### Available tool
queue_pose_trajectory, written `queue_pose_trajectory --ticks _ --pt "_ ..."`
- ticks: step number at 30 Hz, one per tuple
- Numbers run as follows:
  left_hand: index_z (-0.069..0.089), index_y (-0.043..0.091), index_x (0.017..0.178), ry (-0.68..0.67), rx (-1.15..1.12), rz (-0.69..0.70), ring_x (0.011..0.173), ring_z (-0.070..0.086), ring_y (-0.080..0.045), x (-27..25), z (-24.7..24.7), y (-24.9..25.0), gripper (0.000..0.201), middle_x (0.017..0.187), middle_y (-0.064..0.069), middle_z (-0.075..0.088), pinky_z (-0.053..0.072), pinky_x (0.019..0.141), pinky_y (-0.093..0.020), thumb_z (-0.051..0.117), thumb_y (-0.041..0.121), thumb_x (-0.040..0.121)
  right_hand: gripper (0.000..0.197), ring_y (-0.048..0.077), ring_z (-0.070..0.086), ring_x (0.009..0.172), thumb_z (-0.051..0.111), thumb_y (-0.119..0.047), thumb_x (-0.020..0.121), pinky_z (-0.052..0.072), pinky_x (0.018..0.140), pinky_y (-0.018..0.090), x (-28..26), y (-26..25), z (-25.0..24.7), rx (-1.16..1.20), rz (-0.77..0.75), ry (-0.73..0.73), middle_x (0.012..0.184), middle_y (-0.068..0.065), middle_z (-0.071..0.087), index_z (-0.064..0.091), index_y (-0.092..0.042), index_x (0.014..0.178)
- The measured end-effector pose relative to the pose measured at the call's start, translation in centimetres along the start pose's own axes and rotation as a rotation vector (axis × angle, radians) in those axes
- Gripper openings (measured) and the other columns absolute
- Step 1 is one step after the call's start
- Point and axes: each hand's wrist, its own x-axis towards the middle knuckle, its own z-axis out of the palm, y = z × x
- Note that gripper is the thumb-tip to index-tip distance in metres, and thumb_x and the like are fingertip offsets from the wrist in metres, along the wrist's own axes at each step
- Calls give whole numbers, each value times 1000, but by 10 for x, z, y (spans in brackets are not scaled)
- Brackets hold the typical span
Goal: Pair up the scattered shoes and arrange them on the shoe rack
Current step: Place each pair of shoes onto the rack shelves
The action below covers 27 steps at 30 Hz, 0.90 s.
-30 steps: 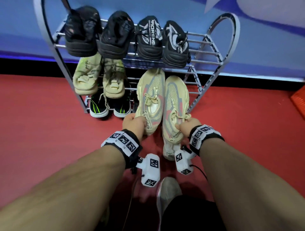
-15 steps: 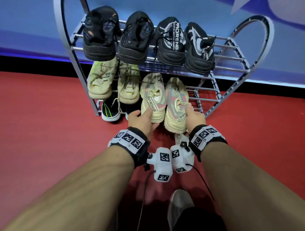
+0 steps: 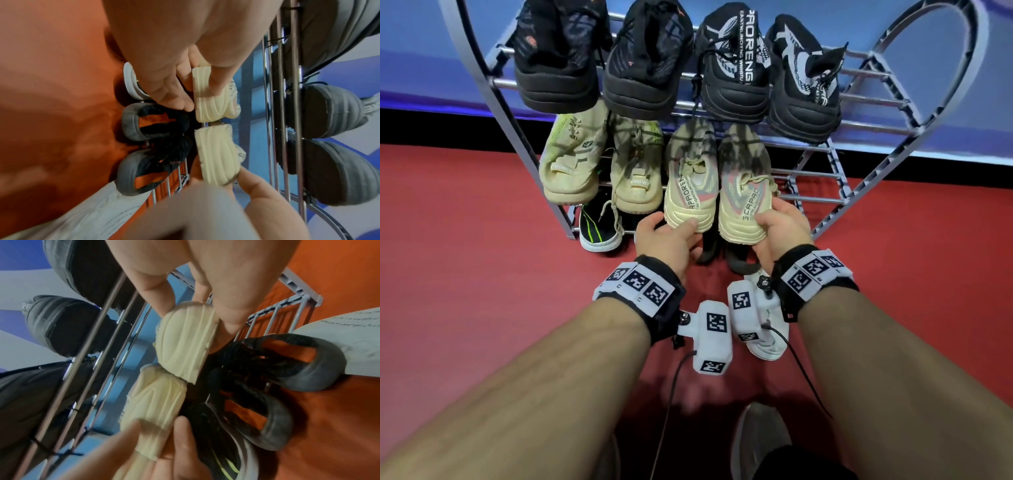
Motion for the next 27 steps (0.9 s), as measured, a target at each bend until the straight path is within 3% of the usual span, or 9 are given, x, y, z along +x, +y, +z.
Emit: queue_pose_trajectory --ticks 2,4,8,11,15,17,20,24,27 --pt "37 13 130 57 8 19 75 68 -20 5 2 1 54 112 -14 64 49 53 -28 68 6 87 57 34 70 97 63 11 77 55 88 52 6 -3 4 68 -26 20 115 25 65 50 -1 131" --pt "43 11 117 42 79 58 69 68 -19 11 3 0 42 98 -16 67 47 48 -26 71 5 85 48 31 70 96 67 -1 87 57 84 50 15 -5 8 99 -49 35 116 23 64 48 -3 131" --pt "50 7 91 -2 161 115 69 70 -18 15 8 -5 22 77 -14 67 53 53 -26 71 10 86 46 30 64 108 71 -23 87 61 71 42 31 -2 12 -84 -71 91 122 15 61 50 -10 126" --pt "54 3 92 7 123 122 70 70 -17 17 12 -6 16 75 -14 67 53 52 -23 68 10 89 42 30 62 106 72 -25 86 62 66 40 36 4 8 -182 -88 137 124 17 56 54 -9 120" --pt "59 8 86 76 103 121 72 68 -14 26 10 -2 7 78 -10 67 51 52 -20 61 8 92 42 28 62 108 72 -26 86 61 71 36 39 8 2 -212 -99 96 122 15 56 55 -8 120" --pt "60 13 94 42 121 124 75 67 -11 26 10 -1 9 87 -7 67 52 59 -20 59 4 93 44 27 65 106 70 -27 88 60 75 36 40 6 -3 -255 -79 43 118 12 62 55 -9 125" --pt "58 16 111 -40 138 140 77 65 -13 19 13 -1 28 97 -5 63 51 55 -18 55 -3 91 46 23 70 95 68 -30 89 59 75 36 38 3 -12 -350 -73 22 114 6 66 53 -15 130" --pt "54 13 111 -20 123 115 50 52 -11 10 17 0 28 70 -5 53 39 40 -19 49 -6 91 42 17 68 80 68 -27 89 56 65 31 32 0 -28 -375 -88 73 106 7 66 56 -14 127" --pt "57 15 94 -12 220 98 53 54 -18 3 20 -11 19 72 -8 57 40 46 -23 50 -3 89 38 15 65 74 67 -22 90 53 61 28 26 0 -46 -393 -84 84 104 7 67 57 -11 125"
